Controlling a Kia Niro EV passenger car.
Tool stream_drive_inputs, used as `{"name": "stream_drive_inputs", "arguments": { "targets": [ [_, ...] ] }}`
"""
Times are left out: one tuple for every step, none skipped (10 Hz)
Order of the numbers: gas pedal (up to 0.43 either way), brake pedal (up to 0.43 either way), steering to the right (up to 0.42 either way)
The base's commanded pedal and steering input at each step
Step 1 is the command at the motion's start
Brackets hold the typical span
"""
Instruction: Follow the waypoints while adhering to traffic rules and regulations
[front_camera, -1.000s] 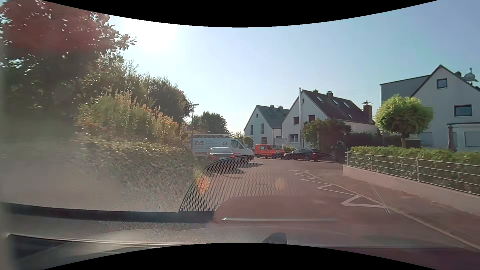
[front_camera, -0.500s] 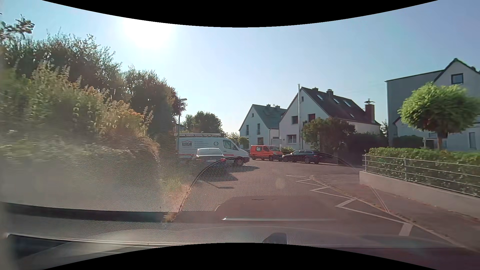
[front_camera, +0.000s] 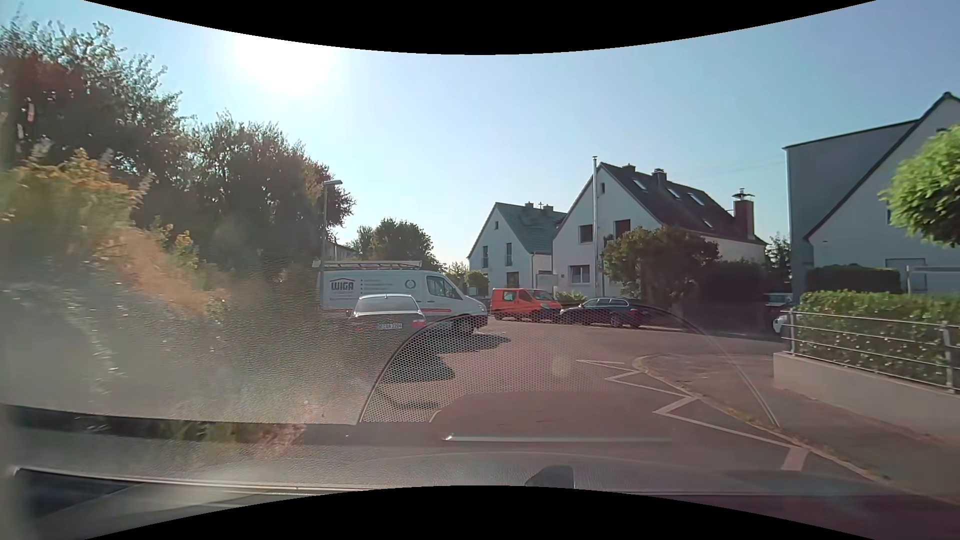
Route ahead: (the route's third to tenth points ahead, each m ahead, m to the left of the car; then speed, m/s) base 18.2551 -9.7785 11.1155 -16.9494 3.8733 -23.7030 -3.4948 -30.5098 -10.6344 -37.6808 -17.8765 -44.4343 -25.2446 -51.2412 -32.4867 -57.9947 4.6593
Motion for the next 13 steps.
{"name": "stream_drive_inputs", "arguments": {
  "targets": [
    [0.000, 0.000, 0.030],
    [0.000, 0.000, 0.030],
    [0.000, 0.012, 0.030],
    [0.000, 0.037, 0.030],
    [0.000, 0.055, 0.030],
    [0.000, 0.073, 0.030],
    [0.000, 0.085, 0.030],
    [0.000, 0.098, 0.030],
    [0.000, 0.104, 0.030],
    [0.000, 0.110, 0.030],
    [0.000, 0.116, 0.030],
    [0.000, 0.116, 0.030],
    [0.000, 0.122, 0.033]
  ]
}}
